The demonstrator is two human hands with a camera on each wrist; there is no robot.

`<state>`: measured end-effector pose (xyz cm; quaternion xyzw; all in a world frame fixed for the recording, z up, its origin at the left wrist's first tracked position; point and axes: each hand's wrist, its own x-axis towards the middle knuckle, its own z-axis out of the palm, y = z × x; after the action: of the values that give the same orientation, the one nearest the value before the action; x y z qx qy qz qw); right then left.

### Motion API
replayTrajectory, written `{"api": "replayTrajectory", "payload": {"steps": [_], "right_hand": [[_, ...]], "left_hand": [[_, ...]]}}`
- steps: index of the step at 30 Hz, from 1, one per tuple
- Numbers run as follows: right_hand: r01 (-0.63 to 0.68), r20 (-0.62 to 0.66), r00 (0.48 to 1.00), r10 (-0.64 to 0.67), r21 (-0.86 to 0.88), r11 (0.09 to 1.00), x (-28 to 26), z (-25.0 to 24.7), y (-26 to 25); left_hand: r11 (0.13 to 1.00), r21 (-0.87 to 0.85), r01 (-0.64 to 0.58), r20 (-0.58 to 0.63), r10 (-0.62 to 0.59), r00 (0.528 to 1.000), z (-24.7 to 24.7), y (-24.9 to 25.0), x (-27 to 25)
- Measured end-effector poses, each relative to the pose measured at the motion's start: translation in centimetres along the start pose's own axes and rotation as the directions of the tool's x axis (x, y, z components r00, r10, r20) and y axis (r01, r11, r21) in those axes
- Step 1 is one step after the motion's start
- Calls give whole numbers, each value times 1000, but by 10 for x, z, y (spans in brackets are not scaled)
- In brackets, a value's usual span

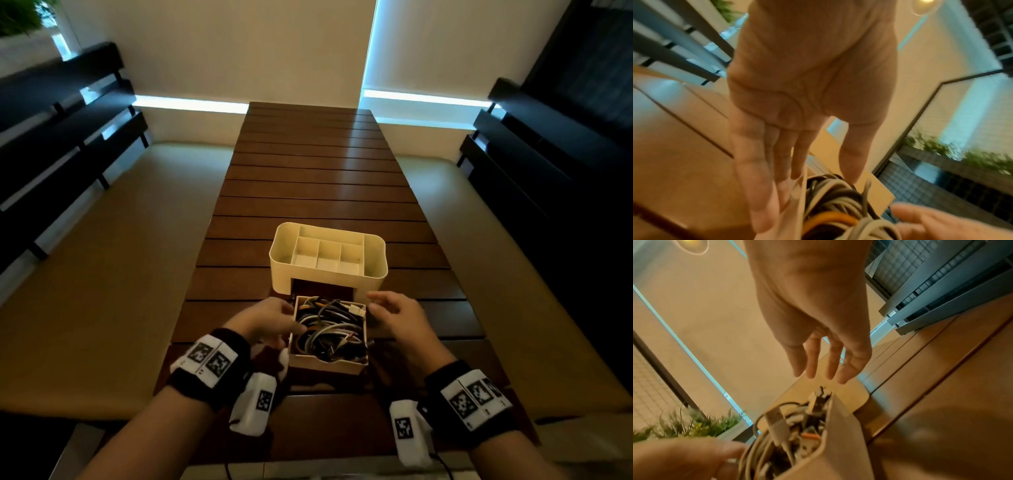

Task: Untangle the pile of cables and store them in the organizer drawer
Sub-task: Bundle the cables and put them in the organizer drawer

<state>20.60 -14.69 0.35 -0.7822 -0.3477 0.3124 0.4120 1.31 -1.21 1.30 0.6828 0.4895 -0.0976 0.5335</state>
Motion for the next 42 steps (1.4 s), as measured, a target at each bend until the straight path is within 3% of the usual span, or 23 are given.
{"api": "replayTrajectory", "payload": {"steps": [3,8,11,15,19,21,25,28,30,32,34,36,39,42], "right_hand": [[25,216,976,6,-143,989,-9,9,4],[193,182,973,-145,-284,939,-6,18,5],[244,253,955,-153,-382,892,-3,21,4],[284,239,954,-182,-523,803,-8,31,-1],[337,217,938,-271,-753,565,-26,51,-9],[346,182,924,-335,-771,535,-34,62,-6],[313,166,947,-277,-674,669,-30,47,2],[308,174,951,-255,-587,749,-26,32,-1],[266,151,964,-220,-465,844,-25,27,-2],[177,36,984,-174,-279,944,-24,21,0],[77,-87,993,-83,-76,994,-23,15,6],[-52,-137,989,63,81,995,-21,11,13],[-221,10,975,222,142,965,-25,8,17],[-218,159,969,187,201,955,-34,8,15]], "left_hand": [[987,-160,25,31,-20,999,-4,6,-2],[994,-94,54,29,-51,998,-5,11,8],[997,55,61,0,-61,998,-4,18,12],[938,346,21,-43,-7,999,6,21,22],[826,562,38,-179,77,981,27,12,26],[844,536,12,-231,133,964,31,2,28],[953,288,-92,-279,175,944,24,-13,29],[955,197,-221,-337,277,900,16,-10,22],[859,383,-340,-340,473,813,16,-3,13],[675,553,-489,-200,677,708,22,4,3],[501,639,-583,63,722,689,33,6,0],[388,717,-579,208,673,709,45,-2,9],[358,772,-525,128,721,681,56,-13,24],[360,786,-502,47,776,629,65,-14,27]]}}
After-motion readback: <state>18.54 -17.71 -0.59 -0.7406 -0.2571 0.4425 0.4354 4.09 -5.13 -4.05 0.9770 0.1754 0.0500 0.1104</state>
